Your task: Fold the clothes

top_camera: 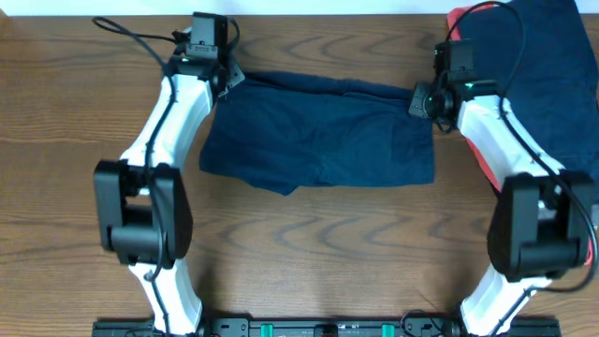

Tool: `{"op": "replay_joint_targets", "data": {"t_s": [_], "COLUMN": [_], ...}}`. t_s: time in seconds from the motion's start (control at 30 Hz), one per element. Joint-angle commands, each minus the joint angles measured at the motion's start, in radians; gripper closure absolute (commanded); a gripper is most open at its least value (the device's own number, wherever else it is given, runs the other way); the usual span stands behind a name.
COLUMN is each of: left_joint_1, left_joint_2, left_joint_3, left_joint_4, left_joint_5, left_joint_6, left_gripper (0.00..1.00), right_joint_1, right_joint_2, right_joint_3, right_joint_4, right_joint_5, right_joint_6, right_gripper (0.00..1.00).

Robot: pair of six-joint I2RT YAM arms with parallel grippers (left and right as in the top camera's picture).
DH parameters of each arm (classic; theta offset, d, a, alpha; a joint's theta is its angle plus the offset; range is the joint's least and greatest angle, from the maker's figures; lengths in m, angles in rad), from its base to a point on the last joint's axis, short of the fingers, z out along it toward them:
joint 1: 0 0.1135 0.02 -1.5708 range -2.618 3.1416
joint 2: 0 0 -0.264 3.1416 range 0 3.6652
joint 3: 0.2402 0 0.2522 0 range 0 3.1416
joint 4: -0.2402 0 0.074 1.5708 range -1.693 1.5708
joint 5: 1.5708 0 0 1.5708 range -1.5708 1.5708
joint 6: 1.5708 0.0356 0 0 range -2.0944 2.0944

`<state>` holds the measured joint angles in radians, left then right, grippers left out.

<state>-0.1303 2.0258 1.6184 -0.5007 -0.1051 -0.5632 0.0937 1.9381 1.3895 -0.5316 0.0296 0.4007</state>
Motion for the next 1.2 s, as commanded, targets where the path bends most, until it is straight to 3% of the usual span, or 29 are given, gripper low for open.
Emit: {"op": "replay_joint_targets", "data": {"t_s": [0.0, 0.43, 0.47, 0.5, 0.53, 0.57, 0.8, 1.07, 1.17], "left_joint_1": [0.005, 0.005, 0.005, 0.005, 0.005, 0.005, 0.011, 0.014, 0.014], "left_joint_2": [0.049, 0.079, 0.079, 0.079, 0.079, 0.079, 0.013, -0.13, -0.121], "left_joint_3": [0.016, 0.016, 0.016, 0.016, 0.016, 0.016, 0.016, 0.016, 0.013], "left_joint_4": [0.046, 0.202, 0.206, 0.21, 0.216, 0.22, 0.165, -0.104, -0.186], "left_joint_5": [-0.043, -0.046, -0.046, -0.046, -0.046, -0.046, -0.046, -0.045, -0.031], "left_joint_6": [0.017, 0.032, 0.032, 0.032, 0.036, 0.056, 0.215, 0.221, 0.283], "left_gripper": [0.94, 0.93, 0.76, 0.52, 0.25, 0.02, 0.02, 0.02, 0.02], "right_joint_1": [-0.021, -0.023, -0.023, -0.023, -0.023, -0.023, -0.022, 0.04, 0.074], "right_joint_2": [0.056, 0.089, 0.089, 0.089, 0.089, 0.089, 0.014, -0.11, -0.1], "right_joint_3": [0.01, 0.01, 0.01, 0.01, 0.01, 0.01, 0.011, 0.011, 0.011], "right_joint_4": [0.048, 0.287, 0.3, 0.312, 0.328, 0.34, 0.322, 0.124, 0.04], "right_joint_5": [0.045, 0.049, 0.049, 0.05, 0.049, 0.049, 0.018, -0.042, -0.041], "right_joint_6": [-0.013, -0.042, -0.043, -0.045, -0.059, -0.069, -0.115, -0.18, -0.205], "right_gripper": [0.99, 0.97, 0.91, 0.66, 0.26, 0.01, 0.01, 0.01, 0.01]}}
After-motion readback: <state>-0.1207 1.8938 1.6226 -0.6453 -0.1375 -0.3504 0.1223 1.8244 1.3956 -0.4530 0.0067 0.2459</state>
